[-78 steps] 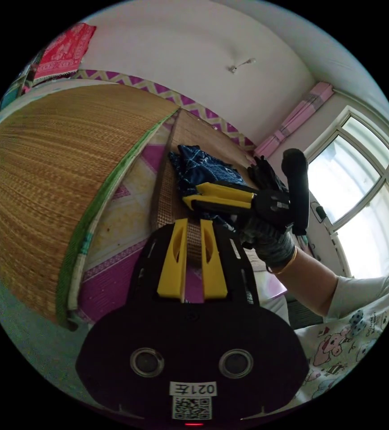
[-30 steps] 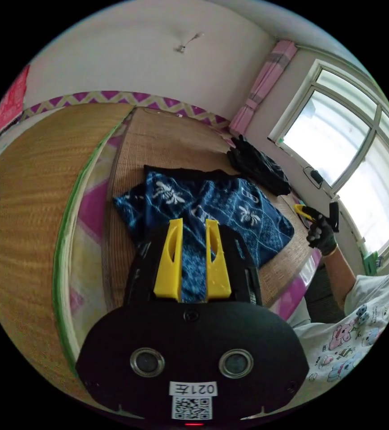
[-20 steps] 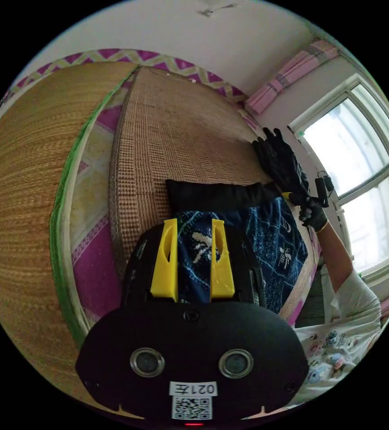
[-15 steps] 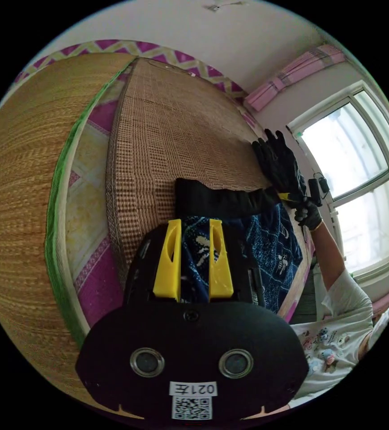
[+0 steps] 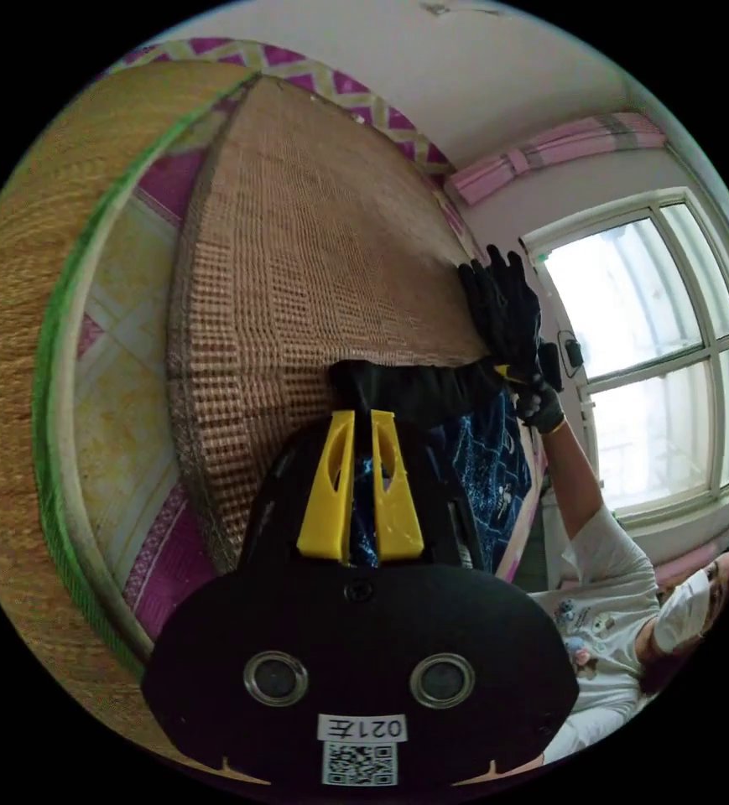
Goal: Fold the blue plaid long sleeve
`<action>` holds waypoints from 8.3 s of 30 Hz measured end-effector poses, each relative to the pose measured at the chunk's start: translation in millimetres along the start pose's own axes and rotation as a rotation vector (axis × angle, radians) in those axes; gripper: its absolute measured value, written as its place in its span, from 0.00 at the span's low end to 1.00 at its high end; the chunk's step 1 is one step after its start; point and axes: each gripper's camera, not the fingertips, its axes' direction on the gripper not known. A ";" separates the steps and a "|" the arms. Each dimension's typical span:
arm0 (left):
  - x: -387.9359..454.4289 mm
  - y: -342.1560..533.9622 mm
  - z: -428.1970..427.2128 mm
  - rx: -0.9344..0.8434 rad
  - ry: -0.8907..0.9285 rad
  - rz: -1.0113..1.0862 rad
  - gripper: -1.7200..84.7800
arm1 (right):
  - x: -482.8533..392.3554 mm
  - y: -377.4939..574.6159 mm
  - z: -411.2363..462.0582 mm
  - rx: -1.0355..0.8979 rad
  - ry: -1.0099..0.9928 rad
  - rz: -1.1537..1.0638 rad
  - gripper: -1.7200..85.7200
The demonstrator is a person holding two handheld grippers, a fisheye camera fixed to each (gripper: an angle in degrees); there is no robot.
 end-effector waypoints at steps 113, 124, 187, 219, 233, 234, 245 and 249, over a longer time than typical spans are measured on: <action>210.0 499.8 118.2 0.324 -0.267 0.212 0.01 | -138.9 640.0 -642.4 1.119 -0.145 0.544 0.04; 201.9 503.0 173.7 0.297 -0.229 0.224 0.01 | -187.9 709.4 -645.3 1.146 -0.023 0.565 0.12; 422.9 432.6 417.9 0.143 -0.316 0.674 0.09 | -381.8 353.1 12.6 0.131 0.379 -0.199 0.12; 411.4 386.3 -280.9 0.850 -0.074 0.248 0.01 | -247.6 473.1 -174.7 0.400 0.135 -0.071 0.08; 121.2 590.7 -630.1 1.266 0.101 -0.517 0.01 | -214.9 471.0 -218.1 0.424 0.091 0.033 0.05; 111.4 603.4 -642.2 1.293 0.118 -0.541 0.01 | -213.9 469.0 -219.4 0.415 0.095 0.039 0.05; 119.6 667.5 -729.0 1.320 0.174 -0.678 0.01 | -206.8 473.4 -240.2 0.448 0.073 0.045 0.03; 149.8 679.1 -771.6 1.339 0.039 -0.686 0.03 | -206.0 474.3 -244.8 0.448 0.063 0.038 0.03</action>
